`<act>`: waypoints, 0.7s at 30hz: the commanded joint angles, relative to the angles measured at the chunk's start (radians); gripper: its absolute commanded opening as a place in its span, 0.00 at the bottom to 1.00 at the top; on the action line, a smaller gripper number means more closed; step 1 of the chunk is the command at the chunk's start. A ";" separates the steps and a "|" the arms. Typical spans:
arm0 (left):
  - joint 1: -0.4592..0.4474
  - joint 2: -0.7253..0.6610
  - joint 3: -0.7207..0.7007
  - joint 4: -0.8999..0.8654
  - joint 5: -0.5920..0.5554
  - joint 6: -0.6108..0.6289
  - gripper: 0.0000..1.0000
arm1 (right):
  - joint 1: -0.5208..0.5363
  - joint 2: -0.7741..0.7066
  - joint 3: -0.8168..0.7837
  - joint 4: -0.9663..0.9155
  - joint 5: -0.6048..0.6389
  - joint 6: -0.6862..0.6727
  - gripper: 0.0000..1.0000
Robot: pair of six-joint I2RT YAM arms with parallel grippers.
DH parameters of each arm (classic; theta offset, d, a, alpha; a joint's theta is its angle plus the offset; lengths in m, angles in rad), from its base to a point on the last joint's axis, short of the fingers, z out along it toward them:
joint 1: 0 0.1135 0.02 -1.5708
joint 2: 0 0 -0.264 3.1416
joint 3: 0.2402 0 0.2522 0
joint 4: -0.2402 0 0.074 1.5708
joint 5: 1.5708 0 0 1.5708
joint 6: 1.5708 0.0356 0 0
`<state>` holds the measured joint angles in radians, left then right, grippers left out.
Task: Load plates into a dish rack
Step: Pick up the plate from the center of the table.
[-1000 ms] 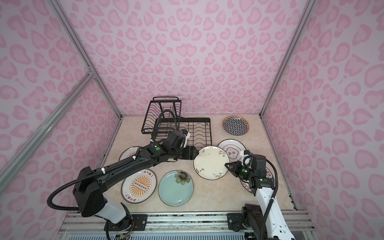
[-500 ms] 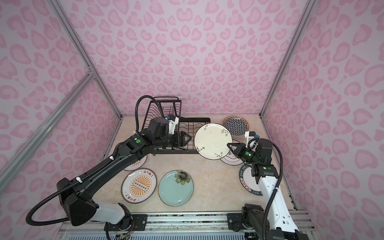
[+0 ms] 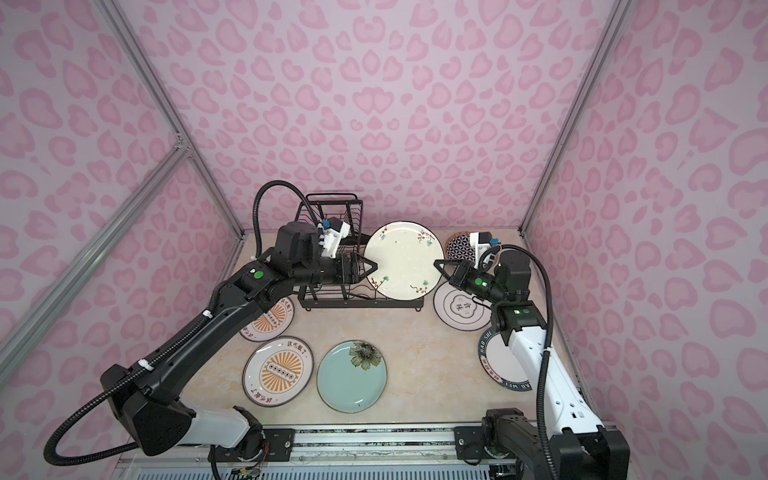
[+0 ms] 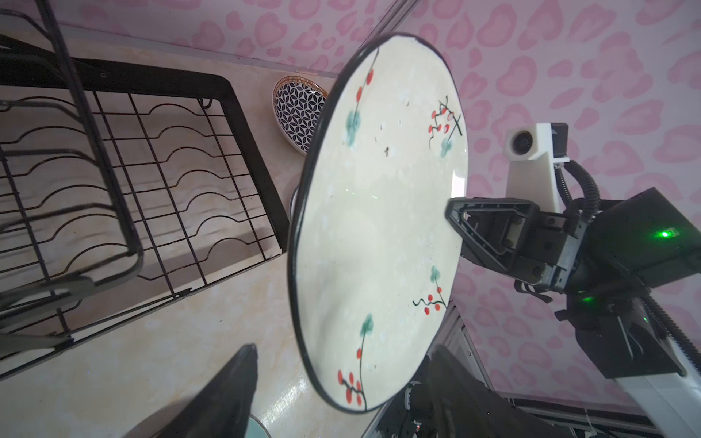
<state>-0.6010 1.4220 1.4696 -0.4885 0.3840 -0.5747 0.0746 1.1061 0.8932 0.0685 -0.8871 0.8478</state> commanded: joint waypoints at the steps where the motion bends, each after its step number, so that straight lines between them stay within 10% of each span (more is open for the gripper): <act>1: 0.020 -0.024 -0.011 0.042 0.009 0.009 0.72 | 0.028 0.019 0.017 0.153 -0.002 0.049 0.00; 12: 0.051 -0.054 -0.051 0.089 0.038 0.007 0.61 | 0.116 0.065 0.043 0.220 -0.002 0.085 0.00; 21: 0.078 -0.070 -0.072 0.158 0.075 -0.019 0.29 | 0.147 0.104 0.042 0.246 0.009 0.094 0.00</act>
<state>-0.5285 1.3663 1.4014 -0.3965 0.4347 -0.5842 0.2180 1.2037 0.9340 0.2092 -0.8722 0.9245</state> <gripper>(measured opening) 0.296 0.050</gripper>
